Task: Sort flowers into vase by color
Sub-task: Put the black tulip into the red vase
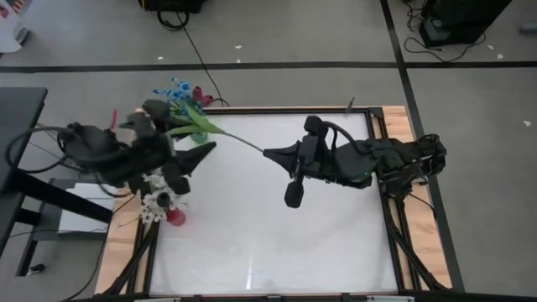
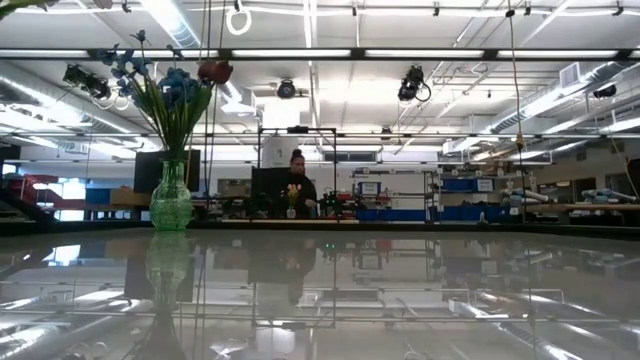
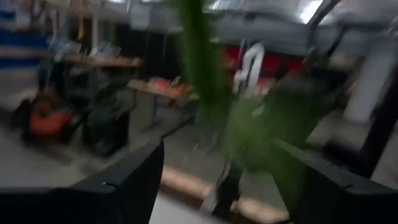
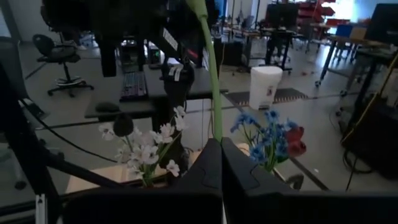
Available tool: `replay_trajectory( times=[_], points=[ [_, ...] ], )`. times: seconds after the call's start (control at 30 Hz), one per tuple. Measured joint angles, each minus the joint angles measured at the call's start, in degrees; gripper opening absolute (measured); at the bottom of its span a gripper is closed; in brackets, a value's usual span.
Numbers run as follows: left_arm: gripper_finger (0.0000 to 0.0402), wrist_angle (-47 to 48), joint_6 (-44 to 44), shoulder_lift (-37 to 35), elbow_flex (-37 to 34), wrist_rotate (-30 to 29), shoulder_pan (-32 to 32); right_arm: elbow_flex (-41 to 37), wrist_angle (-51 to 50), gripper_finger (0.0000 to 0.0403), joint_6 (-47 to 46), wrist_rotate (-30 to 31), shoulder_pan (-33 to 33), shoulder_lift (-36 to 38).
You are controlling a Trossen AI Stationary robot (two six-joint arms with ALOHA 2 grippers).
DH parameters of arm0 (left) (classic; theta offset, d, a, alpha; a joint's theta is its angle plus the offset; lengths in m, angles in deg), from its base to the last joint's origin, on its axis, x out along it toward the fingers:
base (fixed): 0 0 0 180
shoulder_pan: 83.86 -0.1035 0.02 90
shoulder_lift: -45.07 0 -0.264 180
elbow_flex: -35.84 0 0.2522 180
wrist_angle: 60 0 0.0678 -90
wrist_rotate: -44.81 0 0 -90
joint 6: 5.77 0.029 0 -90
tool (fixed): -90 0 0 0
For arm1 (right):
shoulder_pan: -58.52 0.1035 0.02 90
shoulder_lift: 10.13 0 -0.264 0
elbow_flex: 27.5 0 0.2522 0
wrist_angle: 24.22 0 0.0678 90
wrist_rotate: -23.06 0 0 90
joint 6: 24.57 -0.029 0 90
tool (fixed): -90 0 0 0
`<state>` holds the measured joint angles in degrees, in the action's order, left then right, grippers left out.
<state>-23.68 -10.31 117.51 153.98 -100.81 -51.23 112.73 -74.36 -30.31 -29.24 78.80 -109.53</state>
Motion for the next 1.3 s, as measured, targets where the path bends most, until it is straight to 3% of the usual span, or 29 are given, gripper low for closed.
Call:
replay_trajectory(
  times=[0.13, 0.27, 0.47, 0.6, 0.77, 0.9, 1.07, 1.3],
  points=[
    [0.0269, -9.3, 7.9, 0.0, 0.0, 0.3, 0.0, 0.0, 1.2, 0.0000, 2.2, -1.4, -0.1, 0.0],
    [0.0225, -11.5, 8.8, 0.0, 0.0, 0.2, -0.2, 0.0, 1.8, 0.0000, 3.5, -3.2, 0.0, 0.0],
    [0.0097, -11.2, 9.1, 0.4, 0.0, -2.2, -0.6, 0.0, 2.0, 0.0004, 4.4, -3.4, 0.0, 0.0],
    [0.0015, -9.1, 13.6, 0.2, 0.0, -3.0, 0.3, 0.0, 1.1, 0.0034, 2.5, -3.0, -0.2, 0.1],
    [0.0012, -2.2, 20.2, -1.1, 0.0, -6.3, 3.4, 0.0, -7.3, 0.0111, -4.2, -3.0, -1.3, 0.1],
    [0.0011, 7.2, 14.5, -3.4, 0.0, -5.5, 6.4, 0.0, -14.7, 0.0172, -11.3, -2.7, -2.2, 0.2],
    [0.0011, 15.2, -1.3, -5.4, 0.1, 11.0, 6.7, 0.0, -19.1, 0.0210, -17.9, -2.8, -3.0, 0.2],
    [0.0010, 26.4, -11.8, -1.8, 0.1, 29.7, 3.2, 0.0, -18.6, 0.0213, -18.3, -2.8, -3.3, 0.2]
  ],
)
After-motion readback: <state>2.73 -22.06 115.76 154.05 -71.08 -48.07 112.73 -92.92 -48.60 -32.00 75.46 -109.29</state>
